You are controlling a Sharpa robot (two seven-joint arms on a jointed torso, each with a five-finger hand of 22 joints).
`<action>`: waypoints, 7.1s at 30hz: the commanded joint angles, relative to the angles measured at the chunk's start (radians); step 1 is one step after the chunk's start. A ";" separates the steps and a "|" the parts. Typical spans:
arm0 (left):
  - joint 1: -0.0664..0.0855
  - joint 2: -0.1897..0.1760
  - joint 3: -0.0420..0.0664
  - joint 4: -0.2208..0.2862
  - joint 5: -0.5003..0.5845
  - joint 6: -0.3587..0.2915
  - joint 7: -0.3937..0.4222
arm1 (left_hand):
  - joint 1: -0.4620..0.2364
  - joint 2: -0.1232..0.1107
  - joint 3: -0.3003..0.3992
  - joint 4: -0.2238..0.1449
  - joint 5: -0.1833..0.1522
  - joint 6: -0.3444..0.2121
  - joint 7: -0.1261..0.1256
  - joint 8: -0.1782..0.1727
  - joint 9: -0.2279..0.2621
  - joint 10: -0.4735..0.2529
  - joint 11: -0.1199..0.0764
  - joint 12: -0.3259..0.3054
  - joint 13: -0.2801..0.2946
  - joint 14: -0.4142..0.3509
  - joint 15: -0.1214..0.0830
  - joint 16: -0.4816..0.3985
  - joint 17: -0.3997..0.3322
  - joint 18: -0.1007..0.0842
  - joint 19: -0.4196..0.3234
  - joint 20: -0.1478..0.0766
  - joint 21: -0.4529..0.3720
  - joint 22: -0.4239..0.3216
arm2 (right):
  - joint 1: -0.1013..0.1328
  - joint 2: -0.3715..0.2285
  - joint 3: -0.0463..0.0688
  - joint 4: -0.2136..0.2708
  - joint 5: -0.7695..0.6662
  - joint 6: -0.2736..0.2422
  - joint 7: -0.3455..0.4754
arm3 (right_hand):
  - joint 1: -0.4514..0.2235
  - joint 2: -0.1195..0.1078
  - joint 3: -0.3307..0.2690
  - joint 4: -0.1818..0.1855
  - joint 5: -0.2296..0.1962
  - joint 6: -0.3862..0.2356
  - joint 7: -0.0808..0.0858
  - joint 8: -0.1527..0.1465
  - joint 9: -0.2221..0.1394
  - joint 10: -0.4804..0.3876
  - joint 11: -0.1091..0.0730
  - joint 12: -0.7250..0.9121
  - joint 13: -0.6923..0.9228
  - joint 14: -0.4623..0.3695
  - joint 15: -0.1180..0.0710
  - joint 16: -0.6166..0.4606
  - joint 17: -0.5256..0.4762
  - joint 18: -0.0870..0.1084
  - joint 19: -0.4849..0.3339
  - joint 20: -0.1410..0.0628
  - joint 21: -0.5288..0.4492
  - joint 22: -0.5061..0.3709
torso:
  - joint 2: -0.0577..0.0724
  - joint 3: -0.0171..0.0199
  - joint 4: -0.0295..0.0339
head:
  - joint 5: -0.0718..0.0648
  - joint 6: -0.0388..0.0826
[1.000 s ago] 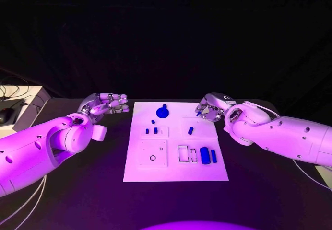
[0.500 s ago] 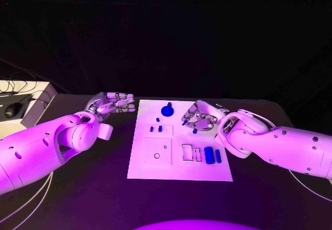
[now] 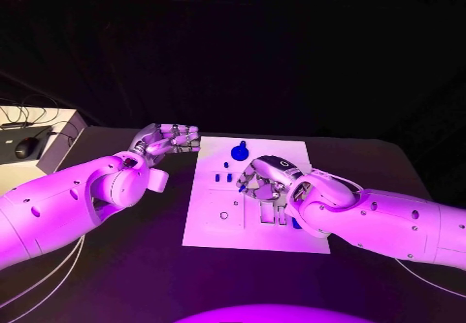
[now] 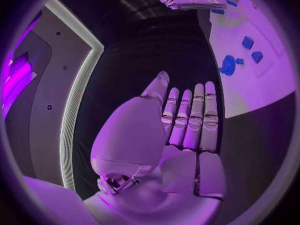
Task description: Assemble the parts on the task board
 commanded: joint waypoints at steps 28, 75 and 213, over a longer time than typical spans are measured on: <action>-0.001 -0.004 0.001 0.016 -0.009 0.001 0.016 | 0.000 -0.012 0.025 -0.001 0.006 -0.003 0.001 0.001 0.000 0.001 0.000 -0.001 0.000 -0.016 0.002 0.010 0.001 -0.014 -0.008 0.003 0.005 -0.003 | -0.028 0.048 -0.010 -0.039 -0.142 0.062 -0.045 | 0.003 0.012 -0.001 -0.008 0.001 0.004 0.003 0.001 -0.002 0.073 -0.042 0.006 0.004 0.002 -0.007 0.002 -0.002 0.017 0.009 -0.002 -0.006 0.075 | 0.001 0.0018 -0.0005 | 0.022 -0.022; -0.001 -0.007 0.001 0.008 -0.010 0.008 0.006 | -0.003 -0.016 0.033 0.000 0.006 -0.003 0.002 0.001 0.000 -0.007 0.002 0.000 0.000 -0.023 0.004 0.011 0.000 -0.012 -0.010 0.006 0.005 -0.006 | -0.040 0.058 -0.013 -0.038 -0.153 0.073 -0.030 | 0.001 0.014 -0.002 -0.012 0.000 0.005 0.003 0.002 -0.002 0.073 -0.042 0.006 0.004 0.001 -0.007 0.005 -0.004 0.016 0.010 -0.002 -0.003 0.076 | 0.001 0.0028 -0.0013 | 0.036 -0.038; -0.012 -0.013 0.001 -0.005 -0.010 0.029 0.005 | -0.004 -0.018 0.057 -0.003 0.006 -0.016 0.006 0.001 0.000 -0.005 0.002 0.000 0.000 -0.024 0.003 0.014 0.000 -0.012 -0.011 0.005 0.008 -0.007 | 0.055 -0.076 -0.010 -0.108 -0.142 0.210 -0.084 | -0.002 -0.058 -0.130 0.125 0.046 -0.086 0.014 0.000 -0.013 -0.049 -0.009 0.008 0.003 -0.003 0.016 0.006 -0.004 0.038 0.046 0.020 -0.197 0.058 | -0.008 0.0040 -0.0139 | 0.010 -0.018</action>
